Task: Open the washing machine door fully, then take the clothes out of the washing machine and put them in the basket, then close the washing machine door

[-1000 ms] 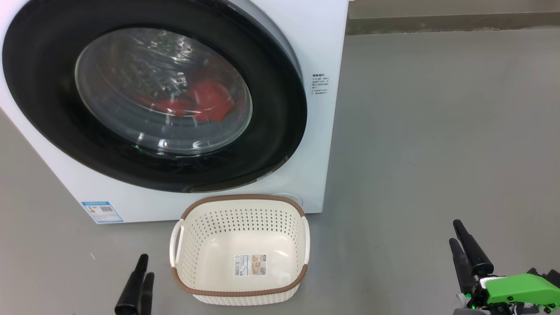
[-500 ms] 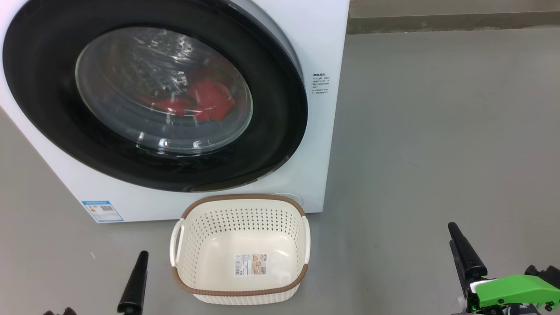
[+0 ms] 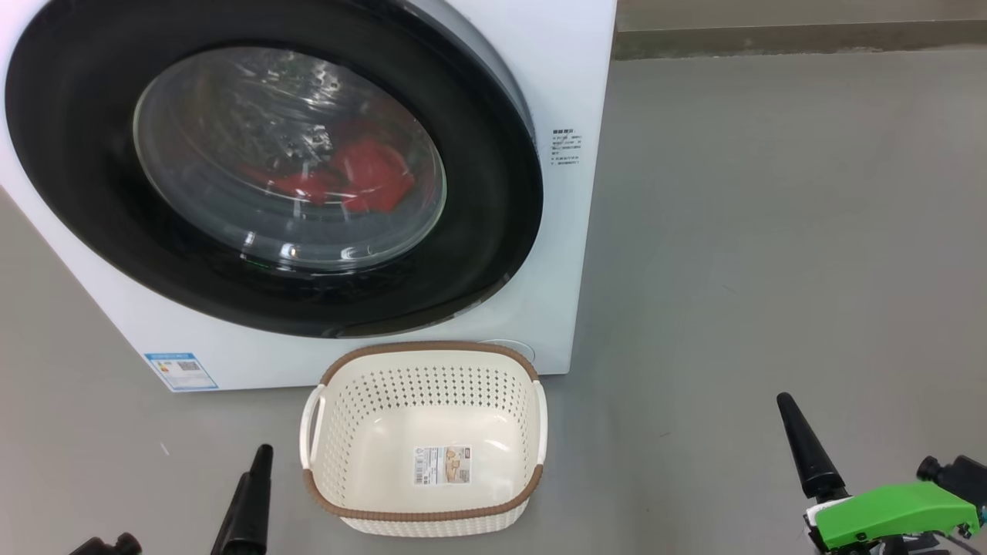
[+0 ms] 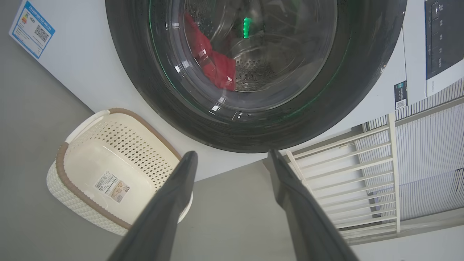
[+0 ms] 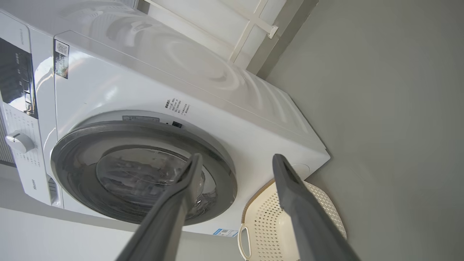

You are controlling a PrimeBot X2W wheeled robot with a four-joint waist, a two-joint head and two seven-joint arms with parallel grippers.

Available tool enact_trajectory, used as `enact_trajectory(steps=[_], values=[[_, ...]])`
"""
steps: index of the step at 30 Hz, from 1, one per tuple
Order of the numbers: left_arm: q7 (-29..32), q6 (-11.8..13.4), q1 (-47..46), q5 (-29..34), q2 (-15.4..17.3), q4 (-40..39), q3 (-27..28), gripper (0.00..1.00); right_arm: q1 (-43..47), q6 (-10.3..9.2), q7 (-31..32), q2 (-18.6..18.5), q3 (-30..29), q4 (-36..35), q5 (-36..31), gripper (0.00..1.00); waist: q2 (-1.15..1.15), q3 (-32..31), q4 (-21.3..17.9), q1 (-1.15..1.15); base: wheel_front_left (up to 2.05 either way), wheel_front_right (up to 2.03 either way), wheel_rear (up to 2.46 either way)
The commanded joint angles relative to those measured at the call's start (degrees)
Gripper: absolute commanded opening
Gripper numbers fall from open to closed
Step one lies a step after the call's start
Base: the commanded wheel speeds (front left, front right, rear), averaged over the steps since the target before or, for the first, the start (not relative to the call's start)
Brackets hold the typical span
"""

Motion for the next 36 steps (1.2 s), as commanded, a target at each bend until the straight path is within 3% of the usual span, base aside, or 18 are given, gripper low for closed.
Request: enact_trajectory(steps=[1, 36], values=[[-1.0, 0.1, -0.4, 2.6, 1.0, -2.1, 0.4, 1.00, -0.6, 0.02, -0.8, -1.2, 0.8, -1.8, -2.9, 1.00, 0.00, 0.0, 0.0, -0.01, 0.00, 0.00, 0.00], [-7.1, 2.6, 2.1, 29.6, 2.7, -6.7, -2.7, 1.00, 2.3, 0.03, -6.8, -1.4, 2.6, -2.8, -29.0, 1.00, 0.00, 0.0, -0.3, -0.01, 0.00, 0.00, 0.00]])
